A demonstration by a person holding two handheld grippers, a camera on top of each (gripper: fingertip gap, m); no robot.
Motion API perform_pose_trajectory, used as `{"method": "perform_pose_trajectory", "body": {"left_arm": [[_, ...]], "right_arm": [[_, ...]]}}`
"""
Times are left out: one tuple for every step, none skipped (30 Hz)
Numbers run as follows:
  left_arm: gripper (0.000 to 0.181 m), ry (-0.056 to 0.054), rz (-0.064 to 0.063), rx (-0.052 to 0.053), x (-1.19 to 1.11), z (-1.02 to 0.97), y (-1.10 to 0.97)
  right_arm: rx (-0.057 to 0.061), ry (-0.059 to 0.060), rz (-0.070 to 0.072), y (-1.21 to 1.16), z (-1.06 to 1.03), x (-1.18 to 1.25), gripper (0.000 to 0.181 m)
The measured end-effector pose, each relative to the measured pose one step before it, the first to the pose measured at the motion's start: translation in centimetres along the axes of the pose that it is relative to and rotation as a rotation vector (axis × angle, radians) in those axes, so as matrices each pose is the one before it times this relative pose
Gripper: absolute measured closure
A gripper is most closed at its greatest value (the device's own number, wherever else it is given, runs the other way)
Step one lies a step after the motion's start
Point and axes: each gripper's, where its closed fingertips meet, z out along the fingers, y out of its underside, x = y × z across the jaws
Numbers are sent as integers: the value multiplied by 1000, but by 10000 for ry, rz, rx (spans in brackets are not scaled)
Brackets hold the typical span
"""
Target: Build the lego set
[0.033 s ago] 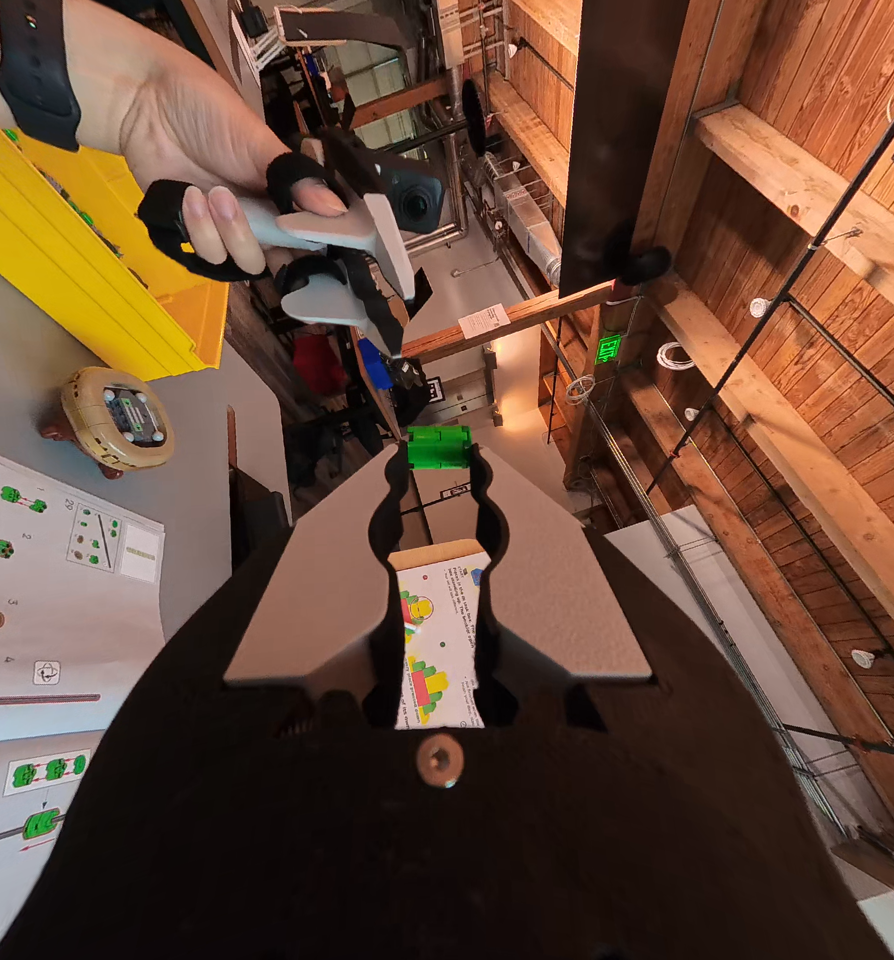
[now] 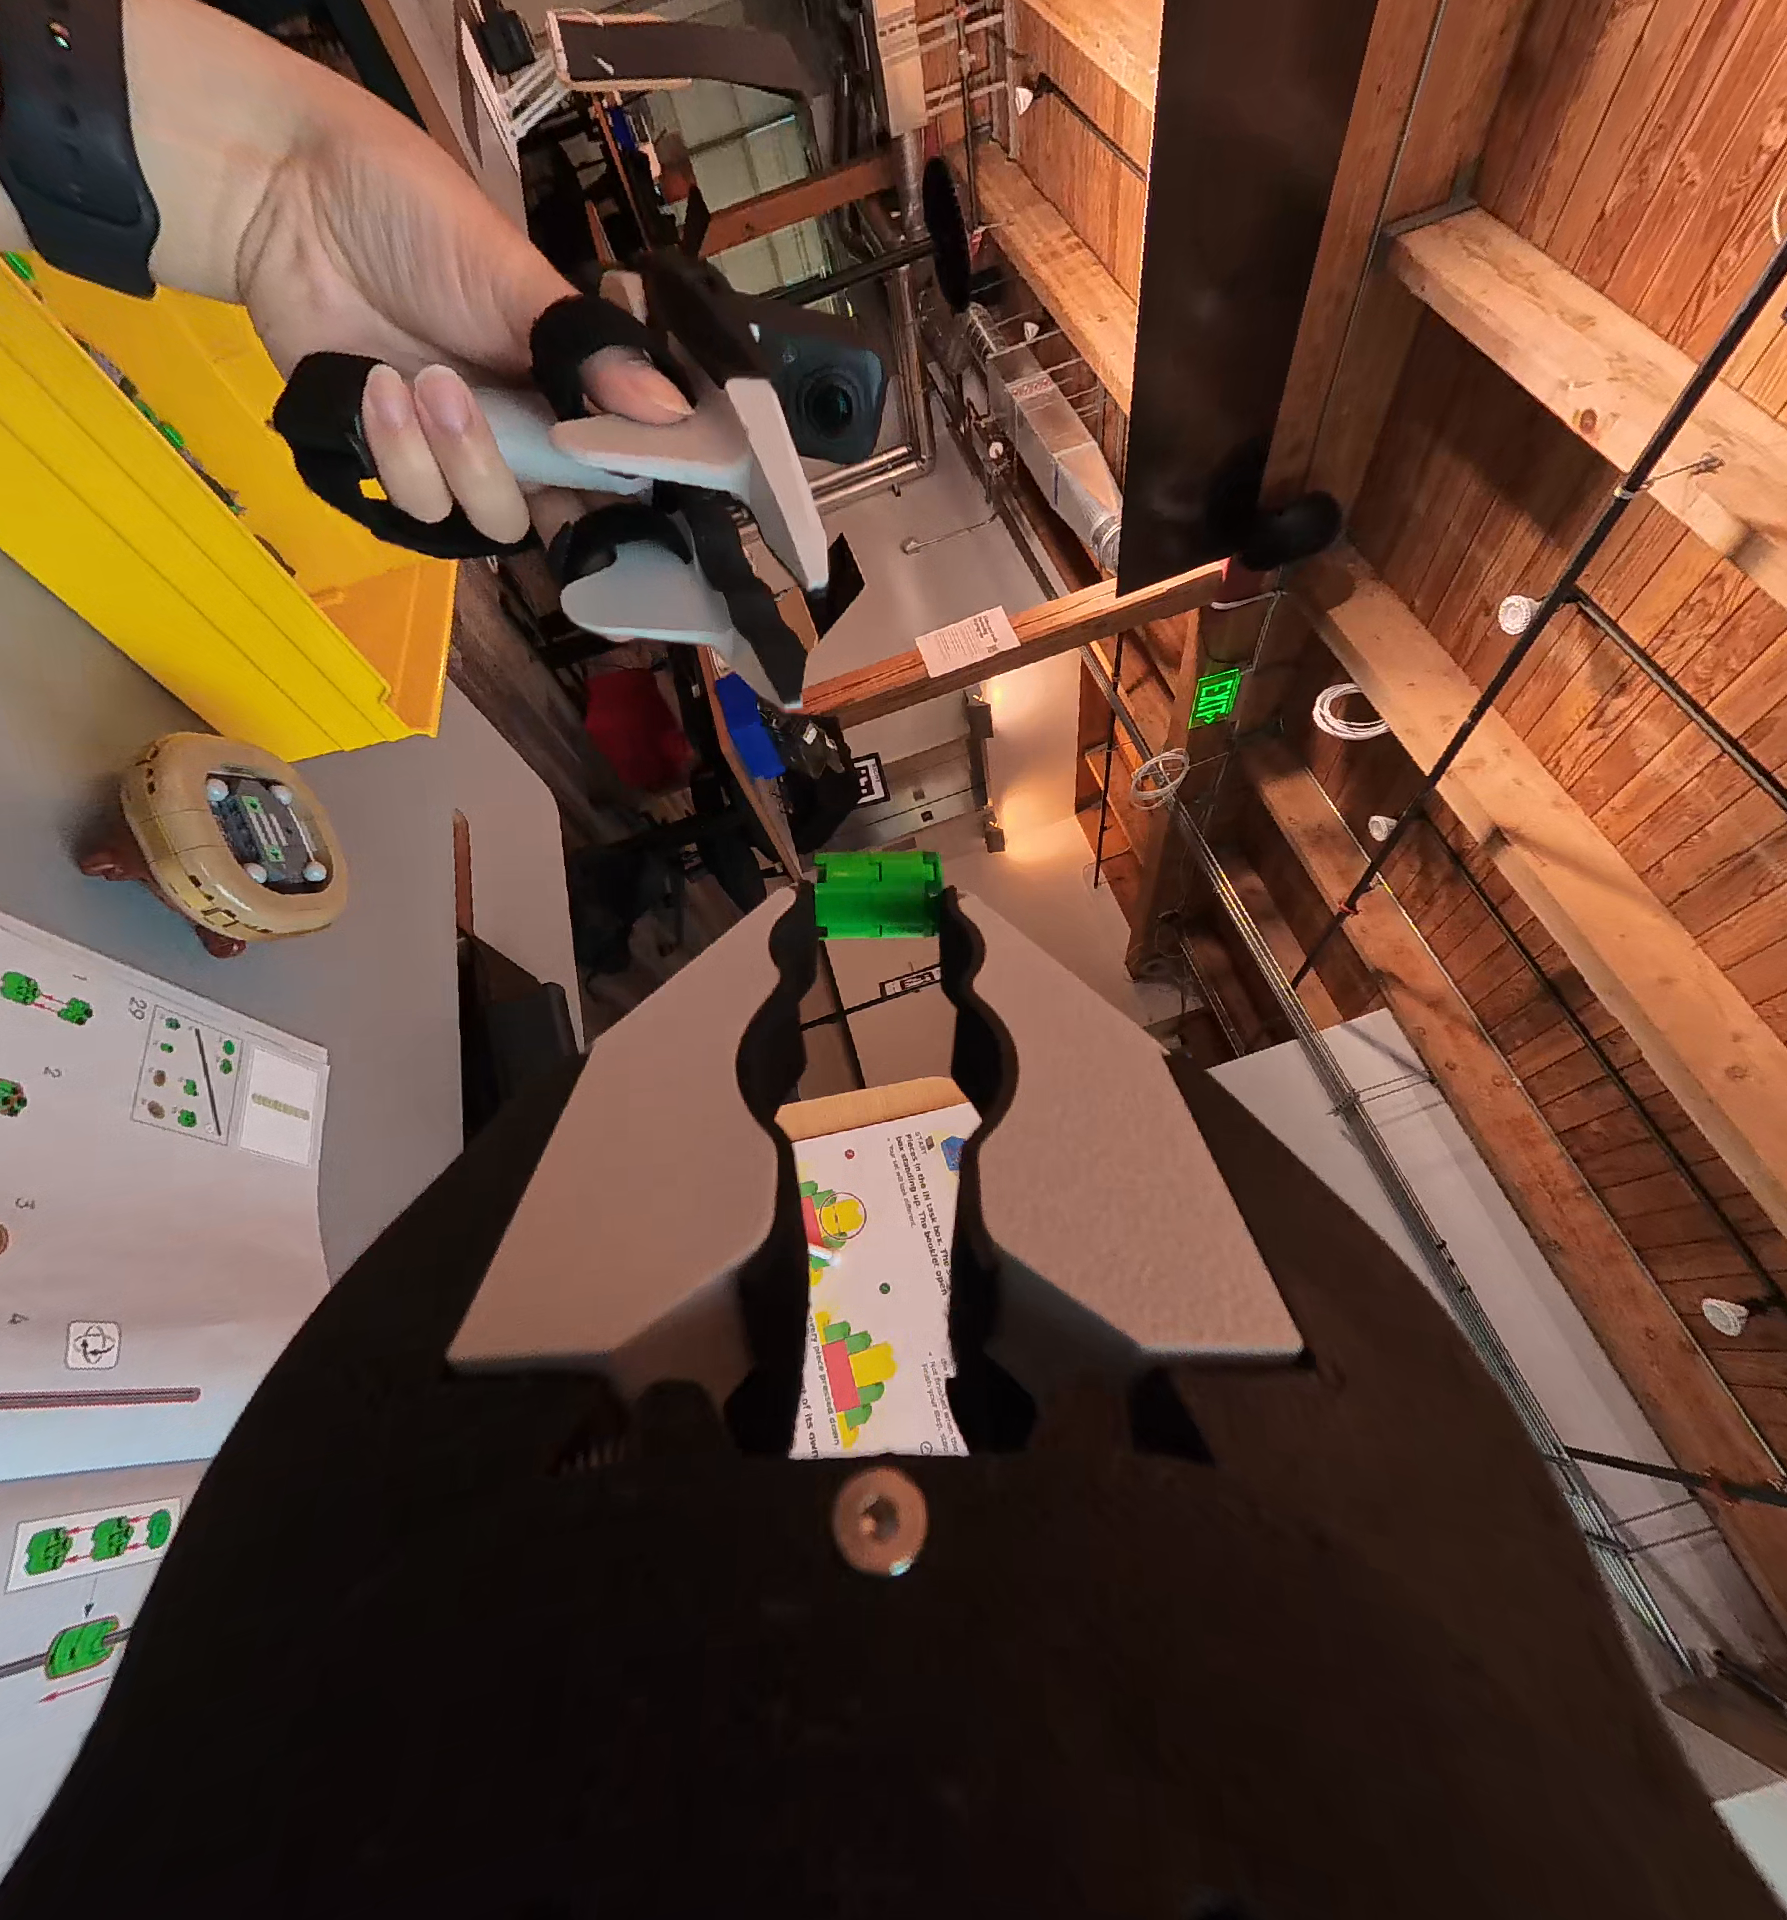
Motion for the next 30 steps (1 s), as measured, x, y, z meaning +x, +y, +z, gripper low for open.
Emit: {"method": "perform_pose_trajectory", "body": {"left_arm": [[154,68,-8,-17,157,4,21],[154,44,3,-42,121,58,65],[154,6,29,-70,78,112,110],[154,-37,49,-101,10,151,157],[154,-64,61,-131,-36,176,218],[154,-47,59,-149,-24,212,241],[154,6,35,-144,34,212,235],[155,85,2,-116,135,208,195],[160,162,-32,-72,216,174,120],[166,171,-61,-17,217,148,41],[168,96,-58,16,80,138,-12],[169,5,-18,4,-44,124,8],[169,-56,19,-35,-139,118,72],[170,-87,26,-88,-187,140,156],[170,-84,22,-129,-187,150,224],[170,-23,20,-151,-105,193,279],[171,103,26,-174,86,200,306],[181,241,29,-184,299,223,320],[181,267,7,-179,374,232,288],[181,134,11,-166,216,222,234],[181,-72,58,-132,-58,177,198],[181,-174,99,-112,-205,122,170],[181,-144,88,-92,-154,65,146],[181,-60,52,-44,-42,22,62],[181,13,18,30,62,-32,-52],[181,34,-3,83,93,-88,-135],[181,10,-8,87,46,-118,-138],[181,-23,0,55,-5,-140,-95],[181,-48,8,17,-48,-126,-31],[181,-60,13,-9,-64,-114,9]], "right_arm": [[26,2,35,14,-20,32,160],[41,13,52,-5,-38,51,160],[61,-2,57,-60,-45,44,160],[73,5,61,-81,-50,52,160],[89,1,73,-114,-50,58,160],[98,-5,82,-120,-61,50,160],[82,1,77,-73,-51,45,160],[76,9,68,-71,-47,60,160],[63,-5,75,-21,-30,33,160],[47,-4,81,5,-28,29,160],[47,-2,86,16,-3,19,160],[49,-15,97,41,10,-10,160],[63,-27,119,74,30,-44,160],[75,-19,138,158,40,-36,160],[58,-41,158,294,75,-72,160],[18,-54,171,421,102,-85,160],[-28,-39,157,533,132,-80,160],[-71,-50,134,640,152,-114,160],[-89,-61,148,725,158,-159,160],[-83,-59,201,799,175,-164,160],[-99,-72,255,939,179,-188,160],[-162,-82,228,1057,190,-219,161],[-228,-50,143,1128,179,-164,160],[-213,-13,98,1052,151,-101,160],[-124,-13,117,803,113,-63,160],[-46,-27,140,542,42,-44,160],[-9,-13,121,320,7,7,160],[53,-2,61,58,-58,31,160],[140,-10,-1,-280,-98,31,160],[188,-12,-33,-562,-127,42,160]]}}
